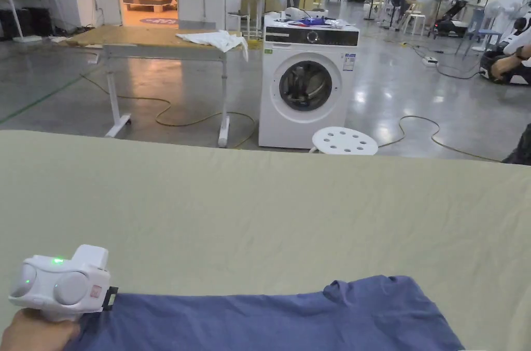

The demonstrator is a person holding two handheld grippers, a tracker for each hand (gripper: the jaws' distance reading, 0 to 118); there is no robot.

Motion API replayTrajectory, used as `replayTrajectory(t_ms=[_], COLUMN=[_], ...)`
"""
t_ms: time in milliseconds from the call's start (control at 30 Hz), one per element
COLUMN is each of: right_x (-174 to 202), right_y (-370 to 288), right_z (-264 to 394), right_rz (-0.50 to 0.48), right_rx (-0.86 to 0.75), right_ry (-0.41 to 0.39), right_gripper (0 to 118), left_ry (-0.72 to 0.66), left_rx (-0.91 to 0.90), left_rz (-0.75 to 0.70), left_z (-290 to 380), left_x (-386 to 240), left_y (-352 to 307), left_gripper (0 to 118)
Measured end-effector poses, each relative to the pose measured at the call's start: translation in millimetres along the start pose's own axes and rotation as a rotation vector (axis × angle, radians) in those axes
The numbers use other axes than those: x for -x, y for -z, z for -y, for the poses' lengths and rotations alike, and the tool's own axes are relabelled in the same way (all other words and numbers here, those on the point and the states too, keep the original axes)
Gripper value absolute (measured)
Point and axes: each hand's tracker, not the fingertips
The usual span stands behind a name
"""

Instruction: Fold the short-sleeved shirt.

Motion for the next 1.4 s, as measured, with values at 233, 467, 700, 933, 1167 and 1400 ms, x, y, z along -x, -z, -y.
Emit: replayTrajectory(t_ms=[233,467,700,933,1167,1400], right_x=[-55.0,-80.4,-76.8,-58.6,-74.7,-80.7], right_y=[94.4,190.0,228.2,216.6,185.3,96.7], right_z=[-66.9,-101.0,-82.3,-76.1,-70.5,-96.3], right_rz=[0.003,-0.074,-0.116,-0.094,-0.091,-0.041], right_rx=[0.15,0.33,0.486,0.442,0.363,0.137], right_ry=[0.006,0.018,0.068,0.052,0.2,0.101], right_gripper=[60,62,63,27,3,3], left_ry=[-0.056,-0.069,-0.057,-0.057,-0.093,-0.114], left_rx=[-0.09,-0.144,-0.143,-0.128,-0.148,-0.254], left_rz=[0.045,0.069,0.072,0.068,0.065,0.068], left_z=[7.7,6.4,6.1,11.4,17.1,9.8], left_x=[15.4,27.5,24.8,21.2,23.7,34.6], left_y=[-29.0,-65.4,-77.1,-77.1,-90.0,-146.2], left_gripper=[0,0,0,0,0,0])
